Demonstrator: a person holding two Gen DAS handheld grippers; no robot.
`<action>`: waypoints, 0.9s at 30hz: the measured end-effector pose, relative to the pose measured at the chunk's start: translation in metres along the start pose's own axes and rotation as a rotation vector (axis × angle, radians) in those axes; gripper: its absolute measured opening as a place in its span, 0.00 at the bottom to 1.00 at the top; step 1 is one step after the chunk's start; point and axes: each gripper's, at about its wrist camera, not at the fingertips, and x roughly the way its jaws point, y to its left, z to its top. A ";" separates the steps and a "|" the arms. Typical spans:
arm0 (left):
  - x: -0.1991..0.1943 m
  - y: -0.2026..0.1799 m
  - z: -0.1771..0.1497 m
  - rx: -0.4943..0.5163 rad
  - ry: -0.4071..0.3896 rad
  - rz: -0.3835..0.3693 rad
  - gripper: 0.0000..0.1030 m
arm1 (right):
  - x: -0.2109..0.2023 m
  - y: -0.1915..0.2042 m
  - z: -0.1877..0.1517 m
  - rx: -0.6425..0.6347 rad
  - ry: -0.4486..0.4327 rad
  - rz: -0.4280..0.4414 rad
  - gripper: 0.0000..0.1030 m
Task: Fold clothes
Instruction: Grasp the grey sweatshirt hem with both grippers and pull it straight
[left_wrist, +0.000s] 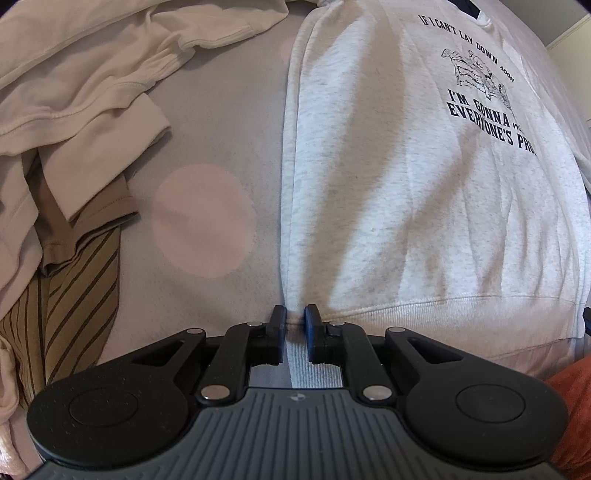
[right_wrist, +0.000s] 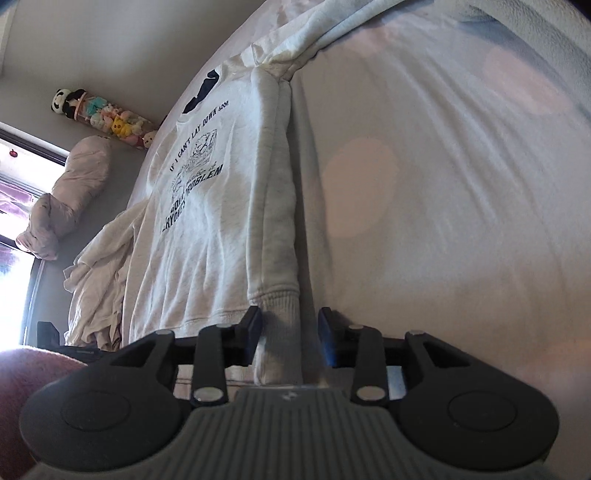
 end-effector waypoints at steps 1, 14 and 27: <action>0.000 0.000 0.000 0.001 0.000 0.002 0.09 | -0.001 0.000 -0.002 0.011 -0.014 0.007 0.36; -0.038 0.003 -0.008 0.039 -0.043 -0.059 0.07 | -0.053 0.030 0.005 -0.116 -0.099 -0.049 0.05; -0.010 -0.006 0.008 0.062 0.061 0.054 0.11 | -0.018 -0.001 0.018 -0.088 0.026 -0.219 0.10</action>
